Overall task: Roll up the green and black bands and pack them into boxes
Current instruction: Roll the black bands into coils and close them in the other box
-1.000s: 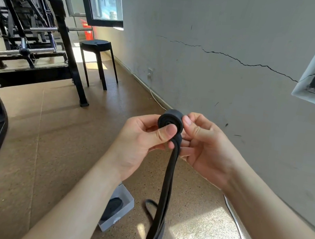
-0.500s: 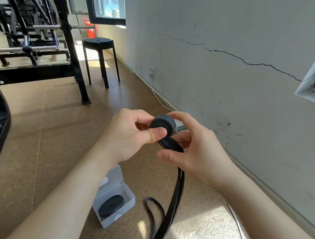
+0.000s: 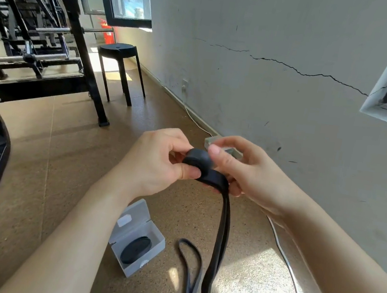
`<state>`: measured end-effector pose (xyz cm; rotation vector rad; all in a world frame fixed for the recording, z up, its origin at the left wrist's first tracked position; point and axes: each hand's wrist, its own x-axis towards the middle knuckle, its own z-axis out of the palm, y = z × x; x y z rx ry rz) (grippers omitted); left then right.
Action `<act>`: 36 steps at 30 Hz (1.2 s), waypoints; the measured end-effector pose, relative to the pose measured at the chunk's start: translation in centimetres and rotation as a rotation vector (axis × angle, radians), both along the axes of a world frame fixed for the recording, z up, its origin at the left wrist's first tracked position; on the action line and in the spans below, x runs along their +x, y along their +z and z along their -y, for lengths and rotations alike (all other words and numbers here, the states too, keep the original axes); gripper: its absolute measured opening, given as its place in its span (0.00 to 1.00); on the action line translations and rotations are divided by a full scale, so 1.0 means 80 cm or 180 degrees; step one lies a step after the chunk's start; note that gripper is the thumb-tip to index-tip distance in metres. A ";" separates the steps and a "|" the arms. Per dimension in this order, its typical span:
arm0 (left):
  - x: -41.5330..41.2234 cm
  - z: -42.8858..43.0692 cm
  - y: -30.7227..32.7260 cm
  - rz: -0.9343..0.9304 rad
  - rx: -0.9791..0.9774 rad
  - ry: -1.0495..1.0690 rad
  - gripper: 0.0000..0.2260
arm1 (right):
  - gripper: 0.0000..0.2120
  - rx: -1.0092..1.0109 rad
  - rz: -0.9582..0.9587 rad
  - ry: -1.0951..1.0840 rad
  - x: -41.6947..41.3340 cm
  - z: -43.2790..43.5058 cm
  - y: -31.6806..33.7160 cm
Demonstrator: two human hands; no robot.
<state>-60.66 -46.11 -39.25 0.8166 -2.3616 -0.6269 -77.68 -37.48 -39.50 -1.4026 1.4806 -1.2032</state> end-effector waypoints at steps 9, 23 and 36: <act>-0.010 -0.006 -0.010 -0.0951 0.1172 -0.0519 0.09 | 0.25 0.0144 0.1435 0.0042 -0.009 0.002 -0.004; -0.038 -0.016 -0.025 -0.2019 0.2229 -0.0903 0.21 | 0.23 -0.0036 0.2327 0.0366 -0.011 0.000 -0.005; -0.005 0.004 -0.009 -0.1635 0.1341 -0.0385 0.07 | 0.20 -0.0700 -0.1438 -0.0121 0.001 -0.012 0.004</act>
